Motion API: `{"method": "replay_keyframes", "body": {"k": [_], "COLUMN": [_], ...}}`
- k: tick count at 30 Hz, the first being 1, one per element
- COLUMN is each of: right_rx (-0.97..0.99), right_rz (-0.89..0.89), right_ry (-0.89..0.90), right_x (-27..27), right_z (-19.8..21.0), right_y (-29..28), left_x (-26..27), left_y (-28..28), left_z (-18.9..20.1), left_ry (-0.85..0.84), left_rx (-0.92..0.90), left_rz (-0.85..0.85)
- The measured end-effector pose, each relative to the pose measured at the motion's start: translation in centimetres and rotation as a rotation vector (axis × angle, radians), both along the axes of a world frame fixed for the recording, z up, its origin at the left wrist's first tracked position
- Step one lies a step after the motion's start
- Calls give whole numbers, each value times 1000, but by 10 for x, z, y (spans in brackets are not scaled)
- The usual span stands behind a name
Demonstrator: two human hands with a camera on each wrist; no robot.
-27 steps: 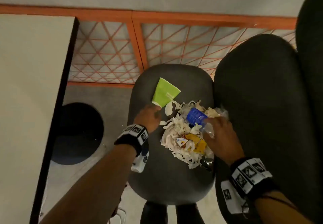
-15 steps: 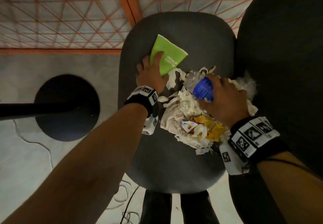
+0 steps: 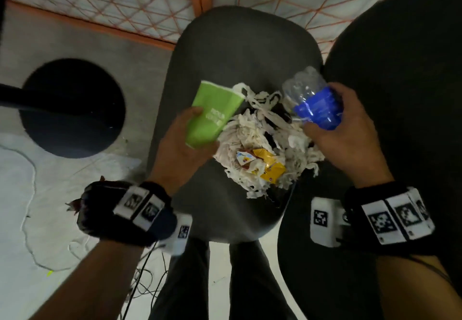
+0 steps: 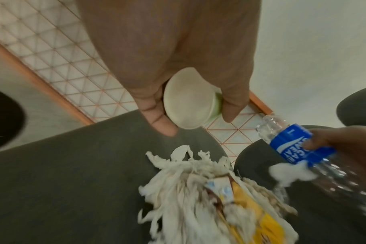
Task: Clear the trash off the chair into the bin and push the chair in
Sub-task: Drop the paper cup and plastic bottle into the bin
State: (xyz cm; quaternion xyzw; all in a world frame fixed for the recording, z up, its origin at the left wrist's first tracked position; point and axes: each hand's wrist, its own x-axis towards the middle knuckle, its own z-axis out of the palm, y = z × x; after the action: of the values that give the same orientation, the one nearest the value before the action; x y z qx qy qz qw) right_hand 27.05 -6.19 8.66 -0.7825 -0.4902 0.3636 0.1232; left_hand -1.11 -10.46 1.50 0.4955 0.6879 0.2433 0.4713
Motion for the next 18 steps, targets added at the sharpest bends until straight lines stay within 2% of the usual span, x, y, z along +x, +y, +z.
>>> {"method": "replay_keyframes", "body": {"k": [4,7,9,13,18], "right_rx": [37,-17,-47,-53,-163], "right_rz": [-62,-51,-20,181,571], "right_ry": [50,70,66,97,267], "right_x": [5,9,6,-33,-142], "right_z": [1,2,7,17,16], "right_y": [-3,0,2,-5,-43], "left_x": [-14,-17,-16,-23,-59], "left_y": [-98,-163,-197,-244,-293], "left_z": [23,16,16,20,-11], "left_ry": [-144,-86,-98,-138,-85], "left_rx": [-143,-276,-384,-480,-534], "left_rz": [20,63,162,355,577]}}
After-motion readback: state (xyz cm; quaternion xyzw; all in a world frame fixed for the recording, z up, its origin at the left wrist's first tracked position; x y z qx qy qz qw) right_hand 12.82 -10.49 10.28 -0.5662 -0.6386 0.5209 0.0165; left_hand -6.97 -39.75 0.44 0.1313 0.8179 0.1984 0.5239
